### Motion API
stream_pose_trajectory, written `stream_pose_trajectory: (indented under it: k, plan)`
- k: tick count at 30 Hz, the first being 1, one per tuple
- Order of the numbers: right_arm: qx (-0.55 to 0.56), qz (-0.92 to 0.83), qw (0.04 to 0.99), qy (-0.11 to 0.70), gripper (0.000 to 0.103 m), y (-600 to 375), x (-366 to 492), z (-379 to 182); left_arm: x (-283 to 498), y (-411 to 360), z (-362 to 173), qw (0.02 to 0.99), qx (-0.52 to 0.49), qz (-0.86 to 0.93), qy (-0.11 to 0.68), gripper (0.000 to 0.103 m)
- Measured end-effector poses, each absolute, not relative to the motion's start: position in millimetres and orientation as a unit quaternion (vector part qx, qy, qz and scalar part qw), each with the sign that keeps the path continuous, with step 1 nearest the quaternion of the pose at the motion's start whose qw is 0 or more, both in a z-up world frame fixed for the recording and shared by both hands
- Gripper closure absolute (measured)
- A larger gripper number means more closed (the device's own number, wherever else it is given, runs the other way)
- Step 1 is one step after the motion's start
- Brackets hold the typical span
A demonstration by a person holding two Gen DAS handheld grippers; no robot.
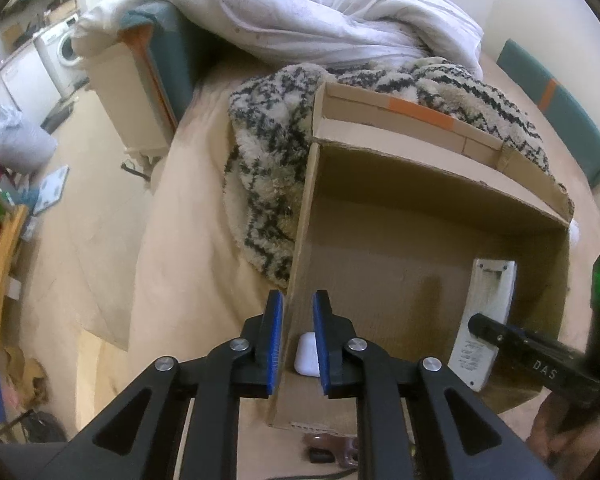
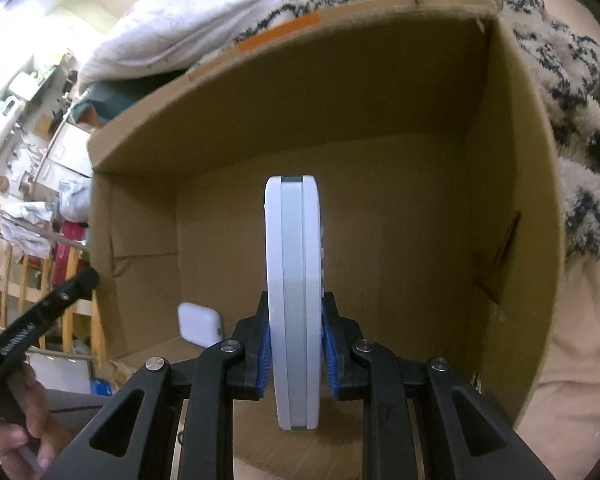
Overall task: Organize rigid objects
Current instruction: 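Place the earbud case in the box with the left tool while the right tool places the remote, then lower the left tool onto the black flashlight and close on it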
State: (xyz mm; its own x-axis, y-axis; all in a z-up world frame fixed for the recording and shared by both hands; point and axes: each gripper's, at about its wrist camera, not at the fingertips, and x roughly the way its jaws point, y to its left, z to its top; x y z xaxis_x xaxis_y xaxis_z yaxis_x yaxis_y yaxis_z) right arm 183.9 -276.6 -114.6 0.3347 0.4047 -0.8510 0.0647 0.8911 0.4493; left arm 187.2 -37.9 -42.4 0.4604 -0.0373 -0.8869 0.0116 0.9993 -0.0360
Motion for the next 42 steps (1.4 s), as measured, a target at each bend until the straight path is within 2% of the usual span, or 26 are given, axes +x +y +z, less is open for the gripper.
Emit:
stream_pose_trajectory:
  k: [2,3,5,6,8,9,12,13,14,22,27,30,31,34,39,42]
  plan:
    - [0.195,0.098,0.799,0.56,0.078,-277.9,183.0,-109.7,186.1,-38.2,-41.1,0.856,-0.007,-0.012,0.516,0.073]
    - [0.187,0.094,0.805,0.555,0.077,-278.5,182.3,-105.9,185.1,-37.4,-39.8,0.858,-0.008,-0.011,0.514,0.069]
    - [0.174,0.085,0.818,0.542,0.064,-279.9,180.3,-94.9,183.1,-36.0,-37.1,0.861,-0.009,-0.008,0.508,0.06]
    - [0.166,0.081,0.828,0.529,0.048,-280.2,178.2,-86.9,181.9,-35.2,-35.6,0.864,-0.008,-0.005,0.504,0.058]
    - [0.155,0.087,0.843,0.507,0.037,-277.0,175.5,-74.1,179.9,-33.8,-33.7,0.866,-0.007,-0.004,0.501,0.05]
    - [0.147,0.088,0.85,0.498,0.028,-275.0,174.0,-67.2,178.8,-33.1,-33.4,0.866,-0.006,-0.004,0.5,0.049]
    - [0.14,0.095,0.863,0.476,0.014,-270.9,169.0,-52.1,175.6,-31.1,-33.0,0.865,-0.004,-0.001,0.502,0.046]
    - [0.141,0.098,0.865,0.472,0.003,-270.1,167.0,-49.1,174.1,-29.9,-33.5,0.863,-0.002,0.005,0.505,0.04]
    - [0.143,0.102,0.867,0.466,0.0,-270.1,164.8,-46.6,173.2,-29.4,-33.5,0.861,-0.002,0.006,0.508,0.037]
    - [0.119,0.085,0.887,0.439,0.0,-265.5,138.9,-31.8,154.6,-21.6,-18.2,0.87,0.016,0.0,0.492,0.037]
    - [0.062,0.044,0.889,0.452,0.0,-268.0,123.9,-36.8,139.8,-16.6,-16.7,0.869,0.025,-0.007,0.494,0.037]
    - [0.097,0.048,0.883,0.456,0.0,-280.3,114.0,-38.4,129.2,-12.9,-17.3,0.869,0.024,-0.008,0.494,0.037]
    - [0.105,0.049,0.883,0.455,0.0,-282.8,110.4,-37.4,125.5,-11.8,-17.9,0.868,0.022,-0.008,0.495,0.036]
    - [0.125,0.049,0.873,0.47,0.0,-289.2,102.9,-35.7,116.0,-7.7,-20.3,0.868,0.02,0.004,0.496,0.017]
    - [0.148,0.053,0.863,0.481,0.0,-292.7,80.6,-39.4,100.8,-0.2,-27.8,0.864,0.005,0.004,0.503,0.016]
    - [0.135,0.051,0.865,0.481,0.0,-289.0,67.5,-40.9,95.1,4.4,-34.1,0.859,-0.01,0.003,0.513,0.012]
